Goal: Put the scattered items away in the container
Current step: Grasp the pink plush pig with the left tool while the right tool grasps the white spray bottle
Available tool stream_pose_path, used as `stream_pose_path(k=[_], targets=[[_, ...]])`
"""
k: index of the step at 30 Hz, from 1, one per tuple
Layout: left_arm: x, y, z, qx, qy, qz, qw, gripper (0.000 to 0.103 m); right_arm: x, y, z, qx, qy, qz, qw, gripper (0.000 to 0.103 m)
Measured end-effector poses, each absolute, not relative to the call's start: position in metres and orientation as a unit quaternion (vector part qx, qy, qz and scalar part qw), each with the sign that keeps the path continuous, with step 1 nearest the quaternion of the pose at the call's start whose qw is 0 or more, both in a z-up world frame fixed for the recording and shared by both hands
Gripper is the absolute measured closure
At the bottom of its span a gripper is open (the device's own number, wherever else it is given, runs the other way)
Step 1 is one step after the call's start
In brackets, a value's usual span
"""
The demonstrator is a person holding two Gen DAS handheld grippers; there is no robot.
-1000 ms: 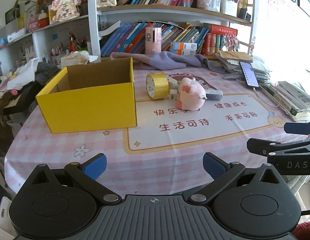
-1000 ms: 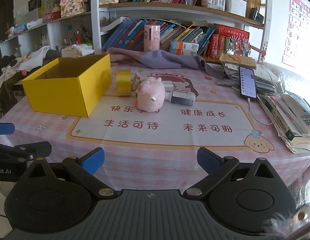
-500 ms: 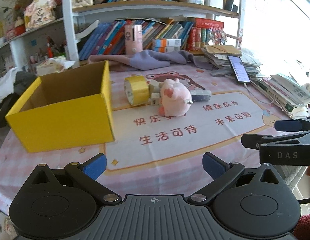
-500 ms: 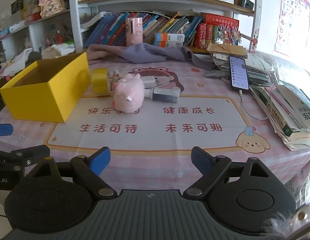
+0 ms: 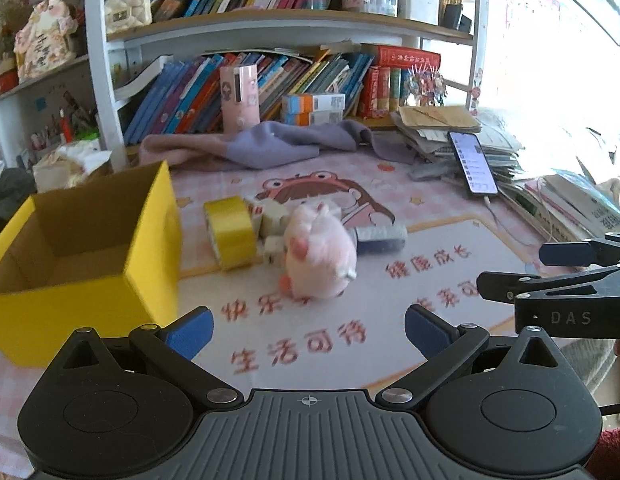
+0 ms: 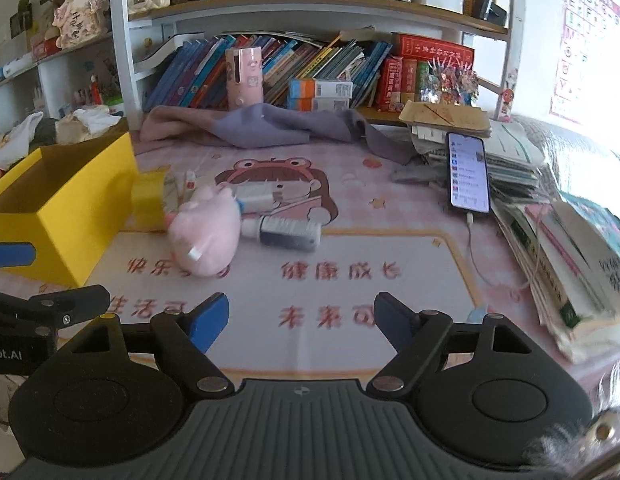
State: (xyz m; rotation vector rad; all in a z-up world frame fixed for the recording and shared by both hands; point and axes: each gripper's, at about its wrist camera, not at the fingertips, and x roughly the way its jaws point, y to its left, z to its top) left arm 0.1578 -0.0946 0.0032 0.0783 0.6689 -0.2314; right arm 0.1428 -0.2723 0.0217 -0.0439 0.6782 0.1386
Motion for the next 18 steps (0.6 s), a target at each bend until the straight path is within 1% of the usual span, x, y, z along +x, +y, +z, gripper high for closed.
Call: stream_pose_path(k=[9, 18], targets=[[0.197, -0.122, -0.001, 0.022, 0.345, -0.073, 0.935, 0.001, 0.201, -0.299, 0.019, -0.039, 0.347, 0.105, 0.931, 0.024], [0.233, -0.140, -0.012, 0.020, 0.369, -0.034, 0.929, 0.001, 0.254, -0.308, 0.002, -0.069, 0.374, 0.170, 0.909, 0.024]])
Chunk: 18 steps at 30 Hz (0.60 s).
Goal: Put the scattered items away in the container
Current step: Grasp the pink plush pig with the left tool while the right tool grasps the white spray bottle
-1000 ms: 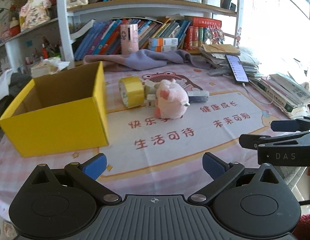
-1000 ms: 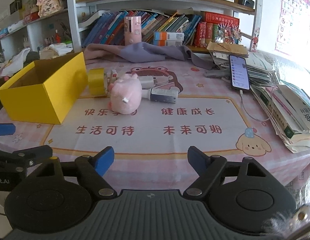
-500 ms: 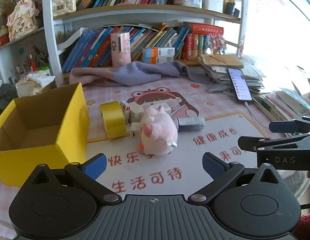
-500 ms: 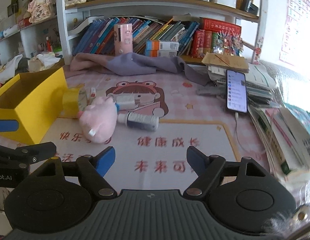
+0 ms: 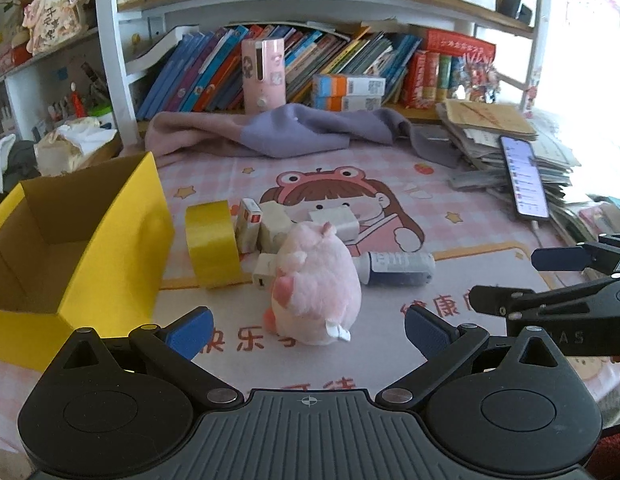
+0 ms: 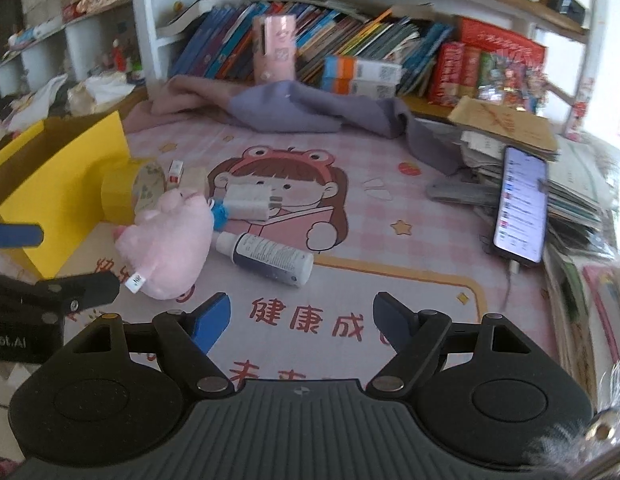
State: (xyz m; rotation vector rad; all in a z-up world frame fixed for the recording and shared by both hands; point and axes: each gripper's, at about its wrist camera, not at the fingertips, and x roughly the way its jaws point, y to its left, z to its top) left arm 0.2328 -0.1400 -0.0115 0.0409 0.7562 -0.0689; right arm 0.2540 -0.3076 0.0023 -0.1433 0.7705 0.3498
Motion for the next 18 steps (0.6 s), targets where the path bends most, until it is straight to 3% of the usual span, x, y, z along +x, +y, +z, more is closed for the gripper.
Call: stream_pose_path(k=[8, 15, 18], targets=[[0.265, -0.152, -0.022, 0.037, 0.401, -0.027, 0.915, 0.001, 0.294, -0.304, -0.016, -0.126, 0.359, 0.250, 0.890, 0.028], [0.291, -0.162, -0.037, 0.077, 0.419, -0.031, 0.904, 0.002, 0.335, -0.280, -0.040, -0.187, 0.362, 0.324, 0.854, 0.048], [0.303, -0.161, -0.044, 0.082, 0.431, -0.027, 0.898, 0.004, 0.353, -0.274, -0.049, -0.198, 0.373, 0.343, 0.839, 0.050]])
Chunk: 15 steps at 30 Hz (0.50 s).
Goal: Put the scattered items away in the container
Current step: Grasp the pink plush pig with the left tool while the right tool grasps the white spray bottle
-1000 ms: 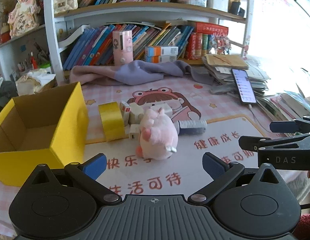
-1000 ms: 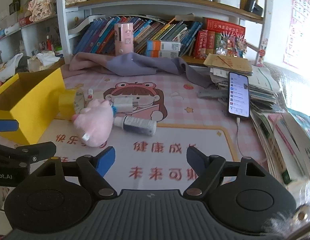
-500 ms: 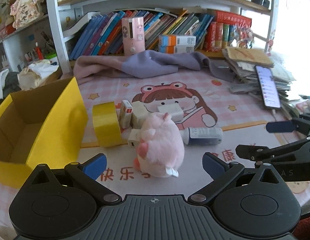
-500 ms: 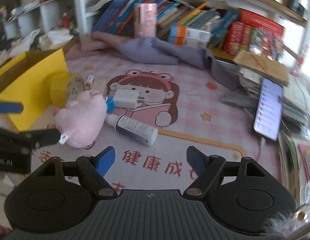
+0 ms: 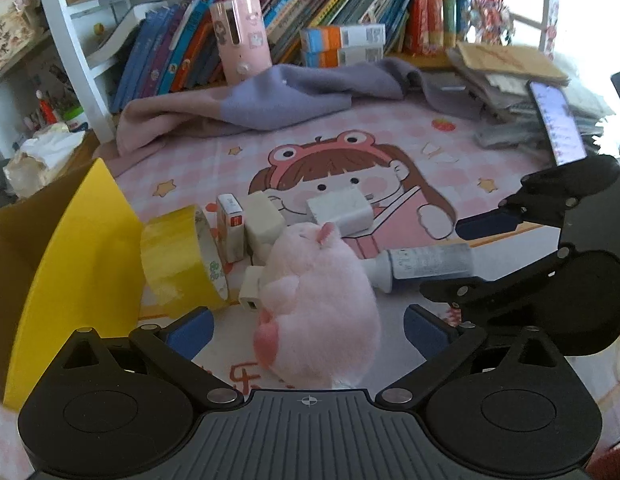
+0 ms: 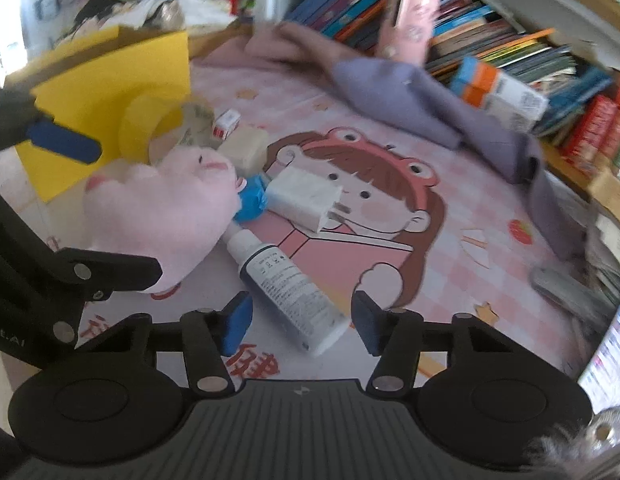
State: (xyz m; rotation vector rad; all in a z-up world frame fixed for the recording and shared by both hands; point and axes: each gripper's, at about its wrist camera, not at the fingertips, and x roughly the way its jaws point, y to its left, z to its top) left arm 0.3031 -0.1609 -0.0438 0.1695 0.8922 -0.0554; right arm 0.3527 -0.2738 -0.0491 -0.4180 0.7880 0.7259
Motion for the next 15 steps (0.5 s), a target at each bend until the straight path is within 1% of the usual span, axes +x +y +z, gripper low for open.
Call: stream_pose_path(k=[5, 7, 11, 13, 14, 15], targets=[[0.317, -0.154, -0.053, 0.074, 0.448, -0.016, 0.891, 0.005, 0.375, -0.267, -0.061, -0.193, 0.393, 0.389, 0.811, 0.051], [0.320, -0.150, -0.055, 0.059, 0.452, -0.017, 0.890, 0.006, 0.380, -0.264, -0.065, -0.189, 0.401, 0.401, 0.802, 0.055], [0.324, -0.143, -0.060, 0.021, 0.462, -0.023, 0.886, 0.011, 0.383, -0.261, -0.067, -0.189, 0.396, 0.414, 0.798, 0.059], [0.326, -0.141, -0.062, 0.006, 0.469, -0.027, 0.883, 0.018, 0.383, -0.260, -0.067, -0.190, 0.394, 0.417, 0.797, 0.064], [0.326, -0.141, -0.064, 0.001, 0.473, -0.031, 0.880, 0.028, 0.382, -0.259, -0.067, -0.192, 0.392, 0.417, 0.797, 0.065], [0.326, -0.143, -0.066, 0.001, 0.475, -0.031, 0.879, 0.030, 0.381, -0.259, -0.066, -0.194, 0.391, 0.417, 0.797, 0.067]])
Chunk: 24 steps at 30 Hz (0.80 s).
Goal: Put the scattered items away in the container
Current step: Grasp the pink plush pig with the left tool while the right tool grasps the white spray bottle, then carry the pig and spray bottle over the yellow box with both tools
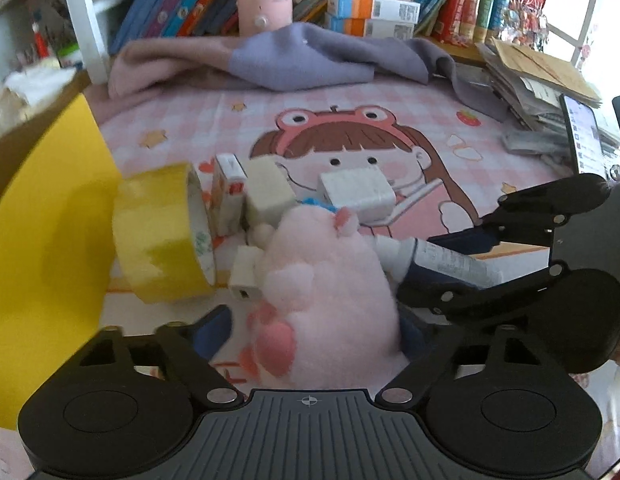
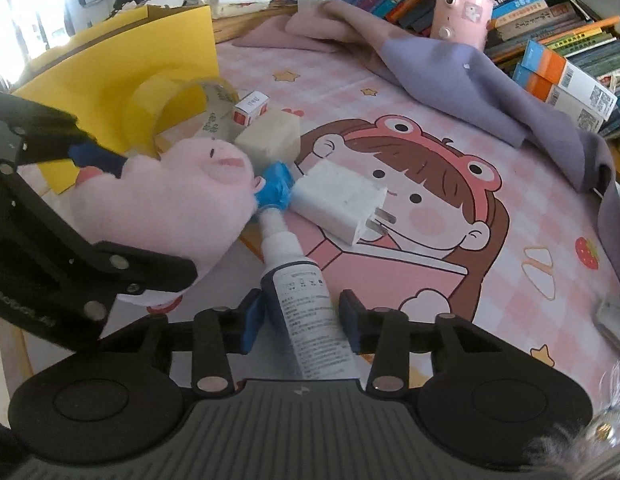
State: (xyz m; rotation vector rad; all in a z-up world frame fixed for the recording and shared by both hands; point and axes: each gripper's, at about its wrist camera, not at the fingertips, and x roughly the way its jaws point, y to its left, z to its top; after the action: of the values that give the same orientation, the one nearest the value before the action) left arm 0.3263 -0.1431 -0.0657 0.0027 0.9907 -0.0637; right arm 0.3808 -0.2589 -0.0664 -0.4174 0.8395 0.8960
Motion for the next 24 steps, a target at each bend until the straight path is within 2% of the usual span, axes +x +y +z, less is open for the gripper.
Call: stream_pose_path(k=[3, 6, 13, 24], targets=[[0.323, -0.148, -0.063, 0.013, 0.471, -0.029, 0.881, 0.038, 0.376, -0.259, -0.066, -0.194, 0.391, 0.413, 0.799, 0.072], [0.317, -0.151, -0.054, 0.008, 0.463, -0.035, 0.885, 0.039, 0.369, -0.263, -0.064, -0.178, 0.401, 0.403, 0.803, 0.072], [0.294, -0.149, -0.031, -0.023, 0.456, -0.051, 0.888, 0.040, 0.345, -0.281, -0.046, -0.105, 0.412, 0.378, 0.823, 0.072], [0.251, -0.137, -0.009, -0.048, 0.446, -0.090, 0.889, 0.040, 0.297, -0.294, -0.008, -0.084, 0.396, 0.347, 0.846, 0.072]])
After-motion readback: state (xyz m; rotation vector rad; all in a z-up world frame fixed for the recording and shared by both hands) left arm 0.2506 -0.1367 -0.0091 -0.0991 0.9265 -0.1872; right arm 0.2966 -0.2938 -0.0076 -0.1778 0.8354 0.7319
